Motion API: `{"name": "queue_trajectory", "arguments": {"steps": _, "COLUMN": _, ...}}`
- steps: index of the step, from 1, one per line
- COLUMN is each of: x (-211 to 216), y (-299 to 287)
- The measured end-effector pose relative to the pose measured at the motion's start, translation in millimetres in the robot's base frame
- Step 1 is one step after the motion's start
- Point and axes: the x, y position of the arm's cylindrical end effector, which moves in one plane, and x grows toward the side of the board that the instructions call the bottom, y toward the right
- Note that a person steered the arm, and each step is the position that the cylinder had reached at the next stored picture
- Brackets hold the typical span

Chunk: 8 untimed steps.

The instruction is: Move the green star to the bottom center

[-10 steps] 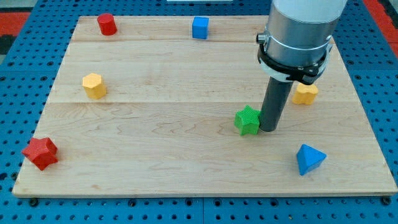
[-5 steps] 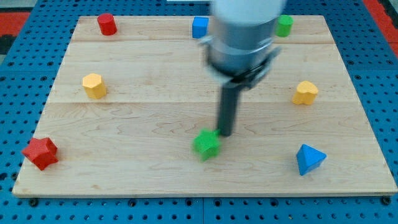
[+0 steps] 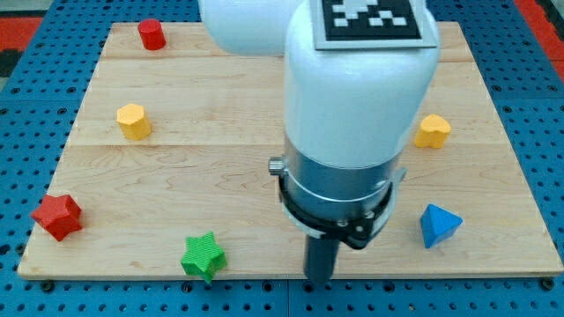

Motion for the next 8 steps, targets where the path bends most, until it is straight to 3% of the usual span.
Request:
{"name": "queue_trajectory", "arguments": {"steps": 4, "x": -5, "y": -226}}
{"name": "queue_trajectory", "arguments": {"steps": 5, "x": -28, "y": -238}}
{"name": "queue_trajectory", "arguments": {"steps": 7, "x": -34, "y": -117}}
{"name": "queue_trajectory", "arguments": {"steps": 8, "x": -2, "y": -147}}
